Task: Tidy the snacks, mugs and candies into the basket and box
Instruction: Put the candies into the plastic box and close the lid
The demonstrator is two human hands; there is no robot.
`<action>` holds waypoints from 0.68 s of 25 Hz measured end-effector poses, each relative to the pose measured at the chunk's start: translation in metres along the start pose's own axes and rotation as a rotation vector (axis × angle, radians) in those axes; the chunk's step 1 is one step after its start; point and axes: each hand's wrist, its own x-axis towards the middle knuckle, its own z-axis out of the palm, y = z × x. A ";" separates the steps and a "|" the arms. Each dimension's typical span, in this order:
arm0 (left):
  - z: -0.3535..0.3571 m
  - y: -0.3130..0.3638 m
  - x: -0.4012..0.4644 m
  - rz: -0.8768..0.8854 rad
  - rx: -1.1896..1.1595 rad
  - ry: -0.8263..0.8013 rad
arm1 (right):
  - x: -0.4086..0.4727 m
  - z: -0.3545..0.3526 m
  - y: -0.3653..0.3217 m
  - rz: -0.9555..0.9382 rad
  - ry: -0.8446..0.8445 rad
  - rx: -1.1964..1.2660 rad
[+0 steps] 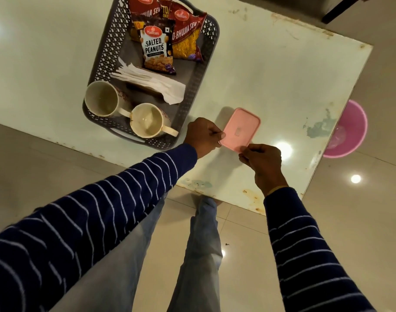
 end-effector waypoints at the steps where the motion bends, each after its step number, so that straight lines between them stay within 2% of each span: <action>1: -0.001 0.002 0.002 0.011 0.033 -0.002 | -0.001 0.000 -0.001 0.005 -0.004 0.007; 4: -0.004 0.006 0.002 0.047 0.094 -0.012 | -0.003 -0.004 -0.006 -0.005 -0.019 -0.068; 8: -0.006 0.011 0.005 0.116 0.255 -0.030 | 0.010 -0.001 -0.031 -0.342 -0.058 -0.539; 11: -0.003 0.013 0.007 0.117 0.306 -0.013 | 0.028 0.014 -0.055 -0.520 -0.077 -0.734; 15: -0.001 0.013 0.005 0.100 0.332 -0.010 | 0.042 0.020 -0.066 -0.525 -0.139 -0.586; 17: -0.001 0.011 0.006 0.080 0.295 -0.024 | 0.046 0.018 -0.065 -0.443 -0.161 -0.455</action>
